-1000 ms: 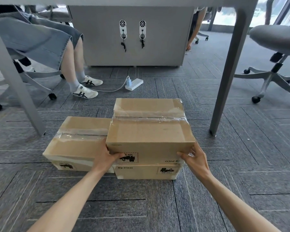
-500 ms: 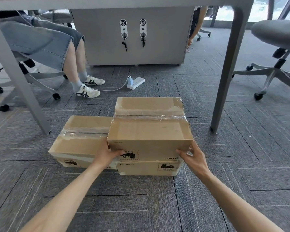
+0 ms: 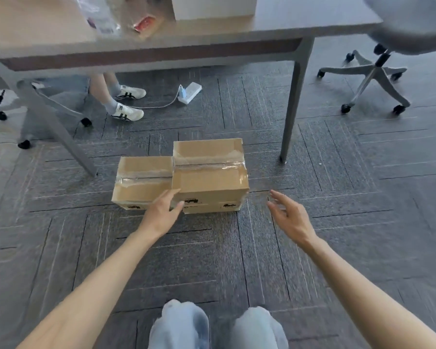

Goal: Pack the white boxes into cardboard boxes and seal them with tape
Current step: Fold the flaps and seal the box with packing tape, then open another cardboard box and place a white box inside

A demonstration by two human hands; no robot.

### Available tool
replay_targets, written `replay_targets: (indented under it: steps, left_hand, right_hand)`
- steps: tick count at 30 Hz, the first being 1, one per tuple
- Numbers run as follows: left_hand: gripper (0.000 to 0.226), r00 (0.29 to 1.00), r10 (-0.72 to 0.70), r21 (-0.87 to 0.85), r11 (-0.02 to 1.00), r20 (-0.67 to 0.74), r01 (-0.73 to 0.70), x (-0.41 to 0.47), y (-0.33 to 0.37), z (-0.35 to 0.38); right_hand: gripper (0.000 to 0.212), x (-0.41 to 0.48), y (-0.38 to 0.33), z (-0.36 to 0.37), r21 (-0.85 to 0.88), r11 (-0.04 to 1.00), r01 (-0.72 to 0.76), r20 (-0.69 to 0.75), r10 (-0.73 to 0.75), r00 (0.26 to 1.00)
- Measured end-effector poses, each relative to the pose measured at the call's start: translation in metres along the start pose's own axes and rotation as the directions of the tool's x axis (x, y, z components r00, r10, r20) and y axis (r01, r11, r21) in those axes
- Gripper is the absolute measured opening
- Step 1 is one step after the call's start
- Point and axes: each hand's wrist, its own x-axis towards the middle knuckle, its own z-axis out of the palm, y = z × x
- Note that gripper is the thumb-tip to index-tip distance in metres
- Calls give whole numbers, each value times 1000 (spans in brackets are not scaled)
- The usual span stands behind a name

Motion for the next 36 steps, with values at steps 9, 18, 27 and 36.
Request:
replay_targets:
  steps: [9, 18, 27, 36]
  left_hand:
    - [40, 959, 260, -6, 965, 110, -261, -133, 210, -130]
    - [43, 849, 493, 121, 847, 190, -518, -180, 360, -102]
    - [49, 752, 631, 255, 708, 189, -658, -167, 466, -49]
    - [48, 760, 616, 195, 735, 208, -649, -25, 555, -15]
  right_hand:
    - [40, -137, -139, -151, 62, 997, -53, -80, 58, 995]
    - [37, -234, -156, -280, 209, 977, -41, -375, 119, 919]
    - [45, -225, -108, -375, -75, 991, -110, -370, 75, 926]
    - [50, -100, -69, -457, -198, 970, -144, -290, 82, 953]
